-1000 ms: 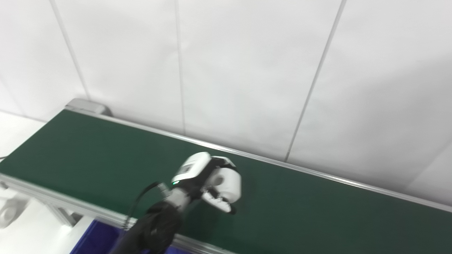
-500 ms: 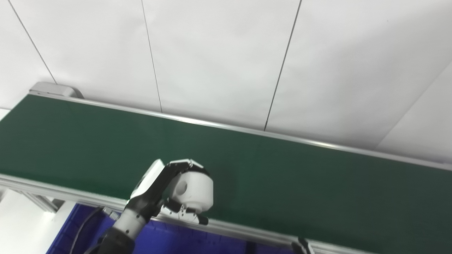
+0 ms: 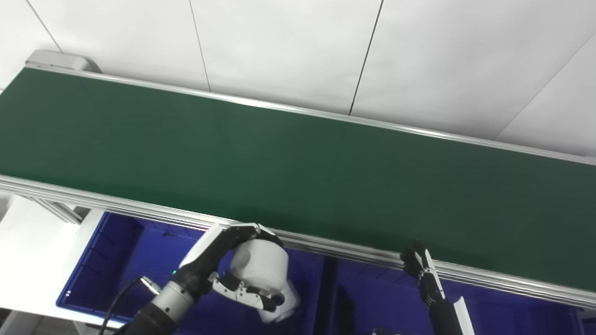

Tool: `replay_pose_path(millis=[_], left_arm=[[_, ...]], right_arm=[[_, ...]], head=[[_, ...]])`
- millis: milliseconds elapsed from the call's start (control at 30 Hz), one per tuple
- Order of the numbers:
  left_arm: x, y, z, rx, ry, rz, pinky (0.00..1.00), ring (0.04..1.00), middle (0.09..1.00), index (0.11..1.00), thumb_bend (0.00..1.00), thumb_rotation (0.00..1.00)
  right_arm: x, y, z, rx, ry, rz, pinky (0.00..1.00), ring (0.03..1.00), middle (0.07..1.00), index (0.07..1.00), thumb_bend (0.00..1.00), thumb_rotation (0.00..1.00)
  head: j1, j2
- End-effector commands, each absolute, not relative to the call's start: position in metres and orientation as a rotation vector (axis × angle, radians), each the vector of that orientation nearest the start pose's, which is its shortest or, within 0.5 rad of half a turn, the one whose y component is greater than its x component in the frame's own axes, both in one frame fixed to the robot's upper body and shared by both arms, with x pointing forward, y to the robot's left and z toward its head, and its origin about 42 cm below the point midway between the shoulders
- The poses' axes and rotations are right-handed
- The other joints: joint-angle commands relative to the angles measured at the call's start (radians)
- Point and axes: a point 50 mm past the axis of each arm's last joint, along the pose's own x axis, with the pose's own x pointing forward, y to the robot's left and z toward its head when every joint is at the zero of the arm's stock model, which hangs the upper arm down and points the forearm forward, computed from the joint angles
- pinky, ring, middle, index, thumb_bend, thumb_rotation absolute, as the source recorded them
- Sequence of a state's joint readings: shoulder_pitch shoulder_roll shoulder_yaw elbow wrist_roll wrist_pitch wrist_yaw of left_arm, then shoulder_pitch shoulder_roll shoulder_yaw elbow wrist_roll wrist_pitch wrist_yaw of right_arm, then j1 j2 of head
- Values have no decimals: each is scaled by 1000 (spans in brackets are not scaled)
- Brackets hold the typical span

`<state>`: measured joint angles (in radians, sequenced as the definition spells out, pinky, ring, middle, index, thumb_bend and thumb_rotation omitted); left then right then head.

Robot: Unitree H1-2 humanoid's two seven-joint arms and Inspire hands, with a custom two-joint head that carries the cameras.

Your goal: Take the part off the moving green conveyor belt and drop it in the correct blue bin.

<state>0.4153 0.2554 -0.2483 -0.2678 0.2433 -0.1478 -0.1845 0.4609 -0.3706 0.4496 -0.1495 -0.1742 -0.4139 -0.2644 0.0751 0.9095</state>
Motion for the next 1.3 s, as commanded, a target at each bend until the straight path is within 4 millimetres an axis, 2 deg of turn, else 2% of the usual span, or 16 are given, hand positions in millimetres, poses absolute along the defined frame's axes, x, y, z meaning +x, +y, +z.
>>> replay_pose_path(millis=[0,200,400,600,700,767,800,833,867,933,1067,1267], left_arm=[[134,218,90,432,-23,-443,512,485,509,466,498,0],[133,208,83,541,-31,-466,509,478,511,470,498,0],[141,196,73,648,-32,-491,497,474,527,460,497,0],[147,189,66,861,63,-511,537,476,524,469,497,0],[145,188,64,955,96,-503,650,623,526,473,507,0],[141,190,65,1040,152,-512,825,729,669,493,502,62],[139,192,66,1065,183,-515,920,790,733,642,570,362],[137,192,67,1076,203,-518,959,820,762,699,623,497],[134,193,68,1090,224,-518,979,836,777,728,650,566],[128,196,70,1105,245,-517,998,906,852,802,771,705],[119,202,80,1089,263,-521,1000,939,899,849,839,775],[107,216,90,969,202,-543,1000,944,912,863,891,745]], right_arm=[[99,-223,81,-235,-177,261,869,904,916,984,835,421],[105,-228,87,-214,-190,256,867,897,912,982,843,390],[109,-234,88,-215,-189,262,861,897,906,977,850,392],[112,-237,88,-209,-183,271,858,890,901,973,856,382],[112,-239,89,-204,-181,276,847,885,895,971,862,385],[113,-240,89,-193,-177,287,864,892,897,971,859,375],[113,-241,88,-190,-175,293,869,894,903,975,856,373],[114,-241,88,-188,-173,296,869,894,904,976,856,370],[114,-242,87,-194,-171,298,868,893,905,977,855,368],[114,-243,86,-196,-167,297,860,894,902,977,855,370],[114,-245,85,-204,-162,299,864,897,900,978,852,374],[114,-246,81,-198,-147,298,870,899,906,979,856,380]], head=[[0,-1],[39,14],[73,10],[110,-3],[131,-9],[142,-19],[144,-24],[144,-26],[147,-40],[147,-52],[144,-63],[126,-73]])
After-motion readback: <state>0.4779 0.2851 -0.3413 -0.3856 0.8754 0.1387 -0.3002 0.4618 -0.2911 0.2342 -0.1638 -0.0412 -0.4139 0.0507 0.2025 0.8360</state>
